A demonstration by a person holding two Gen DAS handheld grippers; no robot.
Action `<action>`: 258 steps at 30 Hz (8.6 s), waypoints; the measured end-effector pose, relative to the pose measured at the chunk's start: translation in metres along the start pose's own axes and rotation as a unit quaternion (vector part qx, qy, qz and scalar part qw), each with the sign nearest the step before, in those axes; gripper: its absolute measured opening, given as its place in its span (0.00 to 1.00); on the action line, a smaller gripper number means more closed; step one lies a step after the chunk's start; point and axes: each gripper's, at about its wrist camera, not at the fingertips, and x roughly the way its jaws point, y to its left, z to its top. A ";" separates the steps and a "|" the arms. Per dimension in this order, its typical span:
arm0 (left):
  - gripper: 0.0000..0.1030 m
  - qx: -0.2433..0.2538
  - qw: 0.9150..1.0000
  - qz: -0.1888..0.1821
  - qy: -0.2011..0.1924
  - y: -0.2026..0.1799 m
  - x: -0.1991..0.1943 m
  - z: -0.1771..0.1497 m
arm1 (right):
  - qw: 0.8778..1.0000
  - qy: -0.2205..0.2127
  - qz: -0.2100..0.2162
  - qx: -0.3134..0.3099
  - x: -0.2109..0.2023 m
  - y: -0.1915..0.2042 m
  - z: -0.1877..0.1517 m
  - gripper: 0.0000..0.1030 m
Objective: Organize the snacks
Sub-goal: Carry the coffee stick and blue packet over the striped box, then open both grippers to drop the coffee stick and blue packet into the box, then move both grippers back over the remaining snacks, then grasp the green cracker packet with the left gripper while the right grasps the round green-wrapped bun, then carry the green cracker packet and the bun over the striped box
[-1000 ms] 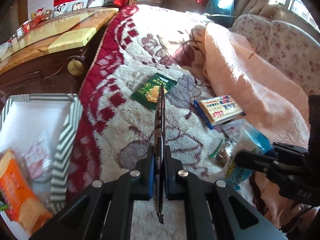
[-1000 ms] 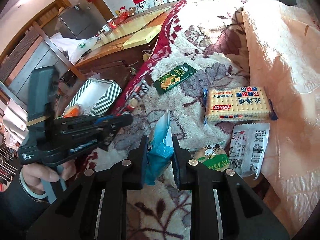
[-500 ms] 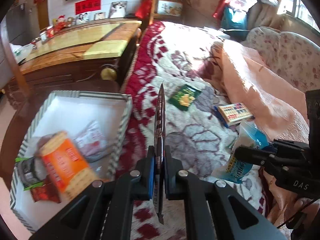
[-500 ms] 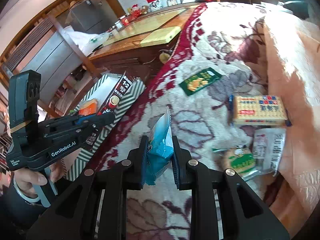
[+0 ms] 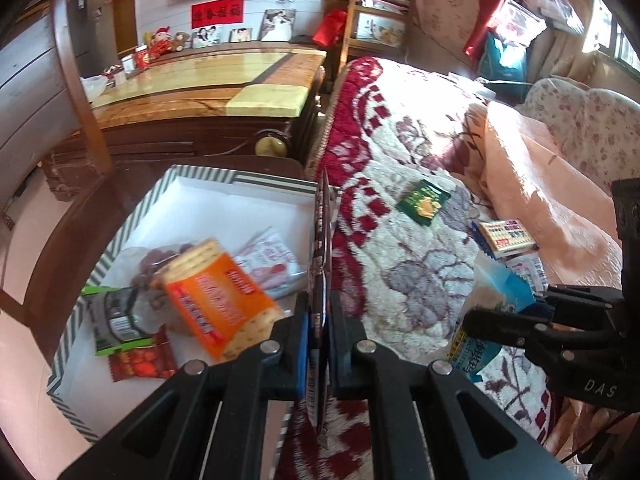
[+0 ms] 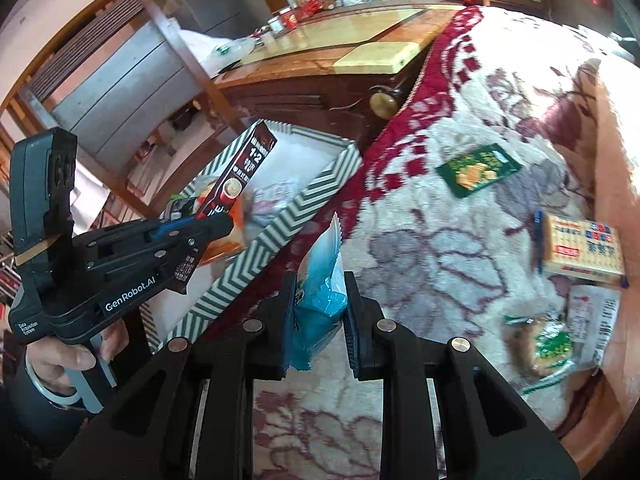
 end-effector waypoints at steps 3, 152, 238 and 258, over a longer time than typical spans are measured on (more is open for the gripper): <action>0.09 -0.010 1.000 0.005 0.001 0.010 -0.002 -0.003 | 1.000 0.006 0.007 -0.008 0.006 0.010 0.002 0.20; 0.86 0.162 0.974 -0.093 0.132 -0.144 0.183 0.100 | 0.983 -0.003 -0.089 0.160 -0.042 -0.143 -0.078 0.59; 0.45 0.037 0.998 0.039 0.015 -0.025 0.007 -0.033 | 0.997 0.029 -0.073 -0.022 -0.010 -0.019 -0.037 0.46; 0.45 -0.047 0.996 0.077 0.012 0.048 -0.006 -0.040 | 0.994 0.051 -0.030 -0.092 0.031 0.056 -0.007 0.46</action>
